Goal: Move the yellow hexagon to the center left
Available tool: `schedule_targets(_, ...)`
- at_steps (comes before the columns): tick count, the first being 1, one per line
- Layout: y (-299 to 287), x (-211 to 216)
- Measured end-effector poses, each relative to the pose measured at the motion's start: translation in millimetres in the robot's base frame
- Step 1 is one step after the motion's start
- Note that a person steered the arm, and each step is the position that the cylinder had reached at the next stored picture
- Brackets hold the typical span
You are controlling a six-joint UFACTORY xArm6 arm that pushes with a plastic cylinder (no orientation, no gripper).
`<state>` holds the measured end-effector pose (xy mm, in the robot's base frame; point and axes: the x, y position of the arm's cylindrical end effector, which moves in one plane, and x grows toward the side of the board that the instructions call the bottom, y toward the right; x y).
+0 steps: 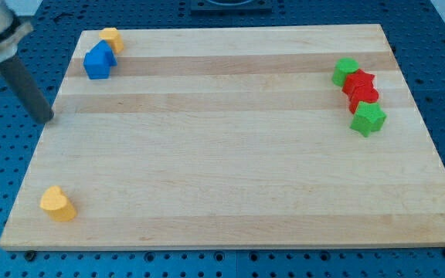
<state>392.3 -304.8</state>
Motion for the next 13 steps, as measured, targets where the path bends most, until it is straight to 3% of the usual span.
schedule_targets(1,0,-17)
schedule_targets(3,119,-45)
schedule_targets(4,137,-145)
schedule_targets(5,135,-201)
schedule_targets(9,75,-200)
schedule_targets(11,20,-166)
schedule_targets(12,36,-161)
schedule_targets(13,66,-185)
